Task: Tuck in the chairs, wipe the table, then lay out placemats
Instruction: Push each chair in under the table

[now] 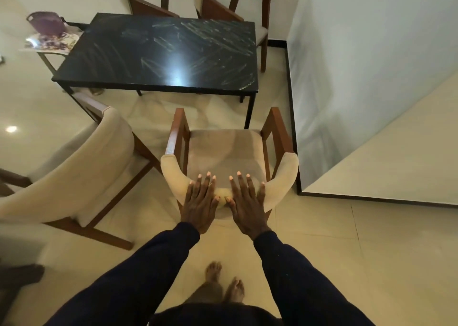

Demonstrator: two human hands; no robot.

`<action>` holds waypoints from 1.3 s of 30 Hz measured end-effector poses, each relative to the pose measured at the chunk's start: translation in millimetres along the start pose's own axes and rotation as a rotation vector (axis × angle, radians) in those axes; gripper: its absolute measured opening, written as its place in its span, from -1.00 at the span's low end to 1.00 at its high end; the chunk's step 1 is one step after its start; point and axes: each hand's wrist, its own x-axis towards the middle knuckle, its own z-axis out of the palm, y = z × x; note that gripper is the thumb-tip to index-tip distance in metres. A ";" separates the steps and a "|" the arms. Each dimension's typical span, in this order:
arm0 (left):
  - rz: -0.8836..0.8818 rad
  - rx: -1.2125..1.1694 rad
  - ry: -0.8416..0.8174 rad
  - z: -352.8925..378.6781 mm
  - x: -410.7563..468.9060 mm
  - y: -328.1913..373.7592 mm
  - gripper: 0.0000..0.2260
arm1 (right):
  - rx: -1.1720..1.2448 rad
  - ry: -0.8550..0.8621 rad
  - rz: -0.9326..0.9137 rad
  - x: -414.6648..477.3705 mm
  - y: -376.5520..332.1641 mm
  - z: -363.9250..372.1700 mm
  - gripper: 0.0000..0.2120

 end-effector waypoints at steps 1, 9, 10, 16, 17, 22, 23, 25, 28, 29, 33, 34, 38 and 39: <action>-0.001 -0.001 -0.005 0.0 -0.5 0.5 -0.45 | -0.011 -0.010 0.006 -0.6 -3.5 -0.4 -0.35; -0.017 0.033 0.019 -0.5 8.7 -3.8 -0.43 | -0.033 -0.018 0.058 4.0 -17.3 2.2 -0.39; -0.024 0.034 0.026 -0.2 6.8 -3.4 -0.43 | -0.036 -0.025 0.055 3.0 -19.9 2.7 -0.40; -0.025 0.033 0.030 7.3 0.3 -0.9 -0.45 | -0.039 -0.067 0.041 -2.2 -17.2 2.7 -0.44; -0.031 0.035 0.032 8.4 -1.2 0.1 -0.44 | -0.047 -0.074 0.038 -3.7 -16.3 2.4 -0.43; -0.045 0.044 0.043 8.4 -4.5 5.7 -0.45 | -0.024 -0.077 0.003 -11.2 -12.1 -0.5 -0.43; -0.048 0.044 0.048 8.7 -5.6 7.1 -0.45 | -0.018 -0.072 -0.002 -13.9 -10.4 0.0 -0.43; -0.067 0.041 0.060 8.5 -10.9 13.4 -0.47 | -0.006 -0.069 -0.026 -21.2 -5.3 0.4 -0.43; -0.088 0.035 0.066 8.4 -22.4 23.6 -0.47 | 0.016 -0.072 -0.062 -32.6 -0.9 -0.3 -0.43; -0.095 0.032 0.068 9.3 -27.4 26.8 -0.47 | 0.031 -0.074 -0.071 -36.7 -0.1 -0.4 -0.43; -0.129 0.018 0.091 14.2 -47.2 40.0 -0.47 | 0.080 -0.067 -0.129 -56.9 7.9 -2.2 -0.42; -0.134 0.017 0.099 15.2 -53.0 45.2 -0.47 | 0.087 -0.069 -0.146 -64.0 10.7 -3.0 -0.41; -0.164 0.012 0.108 20.1 -78.4 64.2 -0.48 | 0.107 -0.087 -0.246 -89.9 27.3 -5.0 -0.41; -0.170 0.016 0.112 21.5 -82.9 67.7 -0.48 | 0.105 -0.087 -0.277 -94.4 32.9 -6.3 -0.41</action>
